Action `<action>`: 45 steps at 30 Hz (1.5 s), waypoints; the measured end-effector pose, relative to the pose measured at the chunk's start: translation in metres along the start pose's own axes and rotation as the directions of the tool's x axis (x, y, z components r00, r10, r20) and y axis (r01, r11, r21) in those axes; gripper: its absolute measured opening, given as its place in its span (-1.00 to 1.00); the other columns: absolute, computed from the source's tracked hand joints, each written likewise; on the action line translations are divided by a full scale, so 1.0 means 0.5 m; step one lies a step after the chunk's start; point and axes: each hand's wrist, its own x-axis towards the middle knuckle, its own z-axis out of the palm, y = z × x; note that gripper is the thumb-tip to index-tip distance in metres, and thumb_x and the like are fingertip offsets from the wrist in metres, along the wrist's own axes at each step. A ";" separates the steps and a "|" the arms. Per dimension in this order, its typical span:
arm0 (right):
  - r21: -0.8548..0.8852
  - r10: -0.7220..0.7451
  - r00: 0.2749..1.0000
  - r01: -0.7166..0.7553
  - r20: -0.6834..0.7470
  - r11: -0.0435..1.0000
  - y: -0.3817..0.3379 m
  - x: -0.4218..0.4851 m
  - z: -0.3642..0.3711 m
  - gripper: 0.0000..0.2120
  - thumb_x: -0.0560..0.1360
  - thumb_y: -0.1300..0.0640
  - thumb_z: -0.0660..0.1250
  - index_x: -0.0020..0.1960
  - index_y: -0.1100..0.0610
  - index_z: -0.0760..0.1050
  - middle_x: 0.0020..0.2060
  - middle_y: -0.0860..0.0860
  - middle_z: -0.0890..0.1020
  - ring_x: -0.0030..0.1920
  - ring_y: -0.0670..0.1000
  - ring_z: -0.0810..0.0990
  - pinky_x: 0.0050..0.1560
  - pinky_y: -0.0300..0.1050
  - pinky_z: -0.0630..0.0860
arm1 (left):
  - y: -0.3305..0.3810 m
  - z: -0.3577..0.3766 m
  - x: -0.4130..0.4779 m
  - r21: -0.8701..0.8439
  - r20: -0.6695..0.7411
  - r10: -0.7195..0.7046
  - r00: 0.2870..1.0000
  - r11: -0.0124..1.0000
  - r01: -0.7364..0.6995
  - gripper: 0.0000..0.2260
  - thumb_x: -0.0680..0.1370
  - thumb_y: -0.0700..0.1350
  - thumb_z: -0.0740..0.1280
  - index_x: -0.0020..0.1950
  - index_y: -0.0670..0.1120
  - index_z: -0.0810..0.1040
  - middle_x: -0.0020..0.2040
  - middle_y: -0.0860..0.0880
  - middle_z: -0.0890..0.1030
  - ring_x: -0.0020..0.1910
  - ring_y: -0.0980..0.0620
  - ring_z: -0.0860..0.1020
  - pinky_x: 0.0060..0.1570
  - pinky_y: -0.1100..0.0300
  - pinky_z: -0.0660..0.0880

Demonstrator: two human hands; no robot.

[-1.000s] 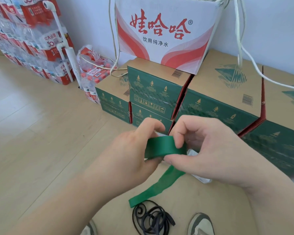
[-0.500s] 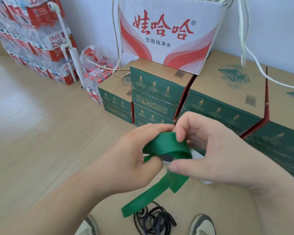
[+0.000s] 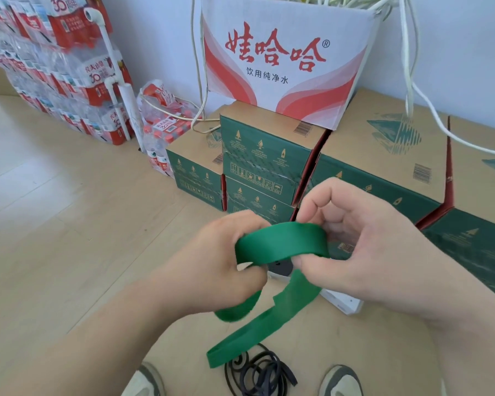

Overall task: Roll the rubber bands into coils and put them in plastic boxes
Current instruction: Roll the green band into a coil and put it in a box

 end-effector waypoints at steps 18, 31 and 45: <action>0.164 0.105 0.989 -0.122 0.107 0.979 0.025 0.009 0.016 -0.76 0.56 0.28 0.40 0.05 -0.04 0.48 -0.18 0.12 0.66 -0.18 0.29 0.64 -0.16 0.27 0.63 | 0.011 -0.019 -0.019 -0.002 -0.098 -0.028 0.995 1.000 0.028 -0.68 0.50 -0.26 0.47 0.18 0.05 0.68 0.01 0.18 0.72 0.05 0.19 0.66 0.10 0.23 0.57; 0.093 0.358 0.932 -0.352 -0.059 0.931 0.055 0.036 0.010 -0.74 0.56 0.32 0.33 -0.09 -0.05 0.56 -0.10 0.07 0.71 -0.08 0.18 0.70 0.07 0.22 0.61 | -0.019 -0.015 0.004 -0.177 -0.233 -0.426 0.874 0.903 0.392 -0.59 0.35 -0.11 0.65 0.08 0.04 0.54 -0.06 0.08 0.67 -0.24 0.09 0.70 -0.17 0.13 0.68; 0.065 0.537 0.843 -0.537 0.014 0.841 0.067 0.021 0.015 -0.57 0.69 -0.16 0.08 0.29 0.10 0.52 0.26 0.19 0.59 0.30 0.18 0.56 0.38 0.05 0.41 | -0.023 0.007 0.022 -0.253 -0.456 -0.257 0.852 0.955 0.152 -0.76 0.59 -0.25 0.40 0.16 0.03 0.70 0.04 0.09 0.68 -0.10 0.23 0.64 -0.12 0.48 0.50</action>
